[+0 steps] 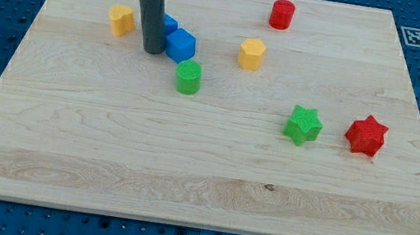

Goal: Point your arm towards center

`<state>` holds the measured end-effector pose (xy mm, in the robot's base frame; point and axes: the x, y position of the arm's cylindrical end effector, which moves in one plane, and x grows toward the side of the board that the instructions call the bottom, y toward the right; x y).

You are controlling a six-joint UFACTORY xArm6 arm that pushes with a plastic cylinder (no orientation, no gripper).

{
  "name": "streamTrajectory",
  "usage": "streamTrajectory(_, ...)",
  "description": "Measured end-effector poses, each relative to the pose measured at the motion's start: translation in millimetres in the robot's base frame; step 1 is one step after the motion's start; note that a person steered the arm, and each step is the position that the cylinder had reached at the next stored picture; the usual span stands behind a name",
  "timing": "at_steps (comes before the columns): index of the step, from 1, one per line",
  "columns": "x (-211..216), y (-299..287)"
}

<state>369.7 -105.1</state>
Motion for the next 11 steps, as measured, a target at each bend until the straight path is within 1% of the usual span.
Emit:
streamTrajectory(1,0,4)
streamTrajectory(2,-1,25)
streamTrajectory(3,-1,24)
streamTrajectory(4,3,4)
streamTrajectory(5,38,-43)
streamTrajectory(6,95,-63)
streamTrajectory(7,147,-60)
streamTrajectory(8,149,6)
streamTrajectory(9,149,39)
streamTrajectory(10,120,72)
streamTrajectory(11,108,79)
